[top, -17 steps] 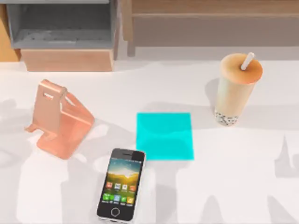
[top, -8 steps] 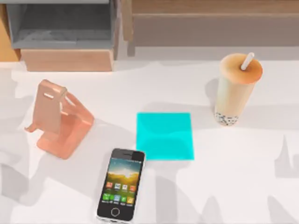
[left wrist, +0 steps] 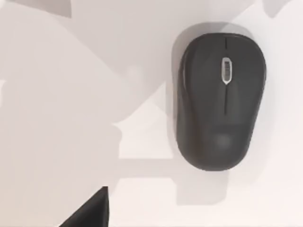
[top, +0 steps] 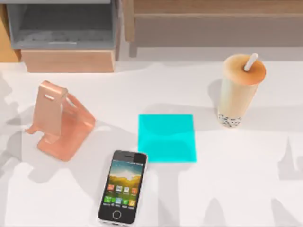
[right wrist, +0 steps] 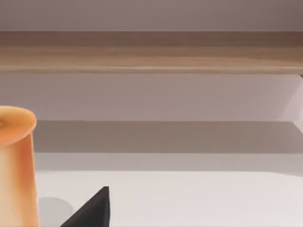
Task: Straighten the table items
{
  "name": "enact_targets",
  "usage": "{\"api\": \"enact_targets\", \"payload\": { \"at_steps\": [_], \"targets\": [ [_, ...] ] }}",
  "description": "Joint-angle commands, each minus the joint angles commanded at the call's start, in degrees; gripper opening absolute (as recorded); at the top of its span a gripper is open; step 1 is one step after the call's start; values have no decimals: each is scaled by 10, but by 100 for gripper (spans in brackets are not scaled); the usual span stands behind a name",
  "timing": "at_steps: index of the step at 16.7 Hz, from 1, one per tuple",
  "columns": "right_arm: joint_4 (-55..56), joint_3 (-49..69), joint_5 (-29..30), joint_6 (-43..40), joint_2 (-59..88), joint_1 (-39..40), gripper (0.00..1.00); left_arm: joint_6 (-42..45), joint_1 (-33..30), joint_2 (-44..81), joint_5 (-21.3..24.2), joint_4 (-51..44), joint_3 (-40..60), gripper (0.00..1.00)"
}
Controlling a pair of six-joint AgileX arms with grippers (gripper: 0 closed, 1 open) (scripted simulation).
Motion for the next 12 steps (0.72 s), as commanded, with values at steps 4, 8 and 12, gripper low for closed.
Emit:
{"api": "enact_targets", "payload": {
  "at_steps": [4,8,12],
  "targets": [
    [0,0,0,0,0,0,100,6,1,5,0,-3,4,100],
    [0,0,0,0,0,0,100,4,-2,6,0,8,-6,100],
    [0,0,0,0,0,0,100,5,0,34,0,90,-58,100]
  ]
}}
